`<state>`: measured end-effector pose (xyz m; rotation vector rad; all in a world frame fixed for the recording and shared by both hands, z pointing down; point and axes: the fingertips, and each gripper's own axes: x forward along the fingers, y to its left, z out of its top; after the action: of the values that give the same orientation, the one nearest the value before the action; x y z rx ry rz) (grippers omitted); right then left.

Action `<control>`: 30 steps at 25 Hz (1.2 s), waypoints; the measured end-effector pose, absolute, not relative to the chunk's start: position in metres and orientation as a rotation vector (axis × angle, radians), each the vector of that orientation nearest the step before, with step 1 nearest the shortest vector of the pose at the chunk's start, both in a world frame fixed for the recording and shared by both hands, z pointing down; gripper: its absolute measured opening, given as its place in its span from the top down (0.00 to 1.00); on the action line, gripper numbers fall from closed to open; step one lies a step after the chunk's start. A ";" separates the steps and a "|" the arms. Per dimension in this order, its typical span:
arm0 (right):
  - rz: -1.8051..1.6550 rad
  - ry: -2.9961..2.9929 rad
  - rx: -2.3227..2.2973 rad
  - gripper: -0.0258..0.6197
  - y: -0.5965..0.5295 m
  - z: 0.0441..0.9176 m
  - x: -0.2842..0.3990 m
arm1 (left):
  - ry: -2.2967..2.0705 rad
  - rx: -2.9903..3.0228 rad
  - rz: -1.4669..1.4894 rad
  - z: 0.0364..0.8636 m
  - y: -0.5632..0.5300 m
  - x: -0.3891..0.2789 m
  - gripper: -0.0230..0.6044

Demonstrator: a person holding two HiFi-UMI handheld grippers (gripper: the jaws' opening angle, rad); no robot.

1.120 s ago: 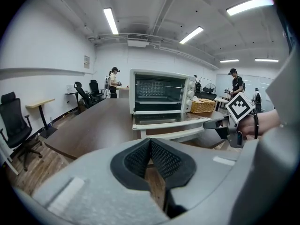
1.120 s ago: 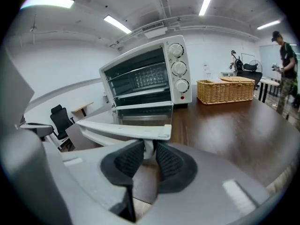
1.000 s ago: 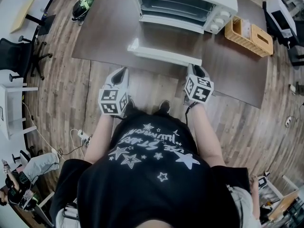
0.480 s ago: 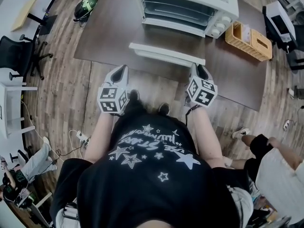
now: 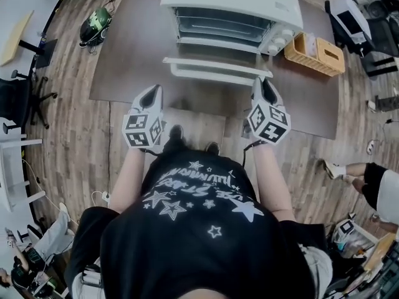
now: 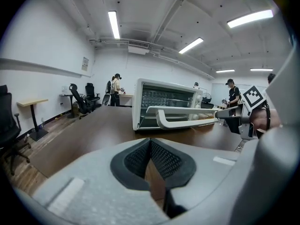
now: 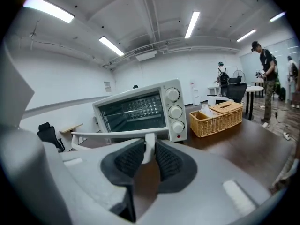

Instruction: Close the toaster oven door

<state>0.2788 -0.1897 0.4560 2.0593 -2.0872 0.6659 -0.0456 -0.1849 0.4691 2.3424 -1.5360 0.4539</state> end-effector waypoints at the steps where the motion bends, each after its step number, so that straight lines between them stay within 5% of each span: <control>1: 0.657 -2.082 2.077 0.83 -0.193 0.451 0.280 | -1.525 2.356 0.450 0.467 -0.190 -0.045 0.95; 30: 0.566 -2.008 2.328 0.84 -0.245 0.395 0.298 | -1.340 2.502 0.381 0.455 -0.273 -0.035 0.95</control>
<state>0.2977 -0.2448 0.3953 2.3277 -2.0081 0.5662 -0.0348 -0.2733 0.4547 2.5020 -1.3404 0.3812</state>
